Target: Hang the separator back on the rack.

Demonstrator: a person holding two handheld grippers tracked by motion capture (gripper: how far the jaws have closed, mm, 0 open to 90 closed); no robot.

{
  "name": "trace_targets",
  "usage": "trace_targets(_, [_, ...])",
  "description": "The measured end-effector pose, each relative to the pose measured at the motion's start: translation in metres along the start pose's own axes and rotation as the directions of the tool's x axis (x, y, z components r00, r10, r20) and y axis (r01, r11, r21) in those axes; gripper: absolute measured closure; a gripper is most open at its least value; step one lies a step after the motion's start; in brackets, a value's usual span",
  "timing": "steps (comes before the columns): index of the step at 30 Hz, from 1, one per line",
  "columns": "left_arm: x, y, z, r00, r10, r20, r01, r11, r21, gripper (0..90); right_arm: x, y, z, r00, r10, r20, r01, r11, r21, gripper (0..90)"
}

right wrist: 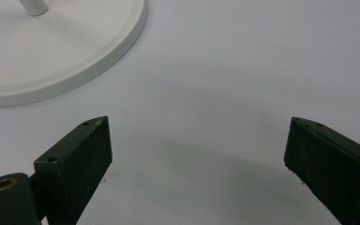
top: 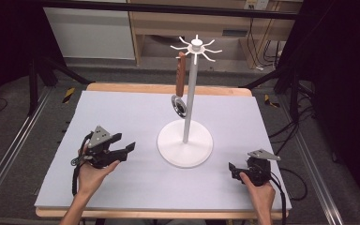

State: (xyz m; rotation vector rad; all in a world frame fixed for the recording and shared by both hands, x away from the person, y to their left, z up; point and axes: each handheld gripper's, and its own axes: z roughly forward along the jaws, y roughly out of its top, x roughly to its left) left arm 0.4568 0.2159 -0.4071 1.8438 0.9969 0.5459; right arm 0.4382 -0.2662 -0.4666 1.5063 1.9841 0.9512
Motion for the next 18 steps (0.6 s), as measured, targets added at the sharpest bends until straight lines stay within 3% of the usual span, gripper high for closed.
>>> trace_targets(5, [0.018, -0.019, 0.000, 0.9985, -0.033, -0.043, 0.035, 0.9988, 0.036, 33.0, -0.003, -0.002, 0.001, 0.9999, 0.013, -0.002, -0.013, 1.000, 0.001, 8.4])
trace_targets(9, [0.032, -0.029, -0.009, 0.9943, -0.074, -0.076, 0.077, 0.9966, 0.029, 31.3, -0.007, -0.004, 0.000, 0.9996, 0.027, 0.002, -0.027, 1.000, -0.005, 8.4])
trace_targets(12, [0.038, -0.036, -0.013, 0.9923, -0.084, -0.091, 0.087, 0.9954, 0.038, 30.3, -0.010, -0.006, 0.001, 0.9994, 0.034, 0.008, -0.034, 0.999, 0.003, 8.4])
trace_targets(16, [0.053, -0.050, -0.022, 0.9818, -0.094, -0.165, 0.104, 0.9931, 0.054, 30.1, -0.013, -0.008, 0.001, 0.9993, 0.036, 0.013, -0.036, 0.999, 0.002, 8.4])
trace_targets(18, [0.056, -0.051, -0.024, 0.9794, -0.100, -0.176, 0.111, 0.9923, 0.054, 30.0, -0.014, -0.008, -0.001, 0.9991, 0.040, 0.015, -0.040, 0.999, 0.006, 8.4])
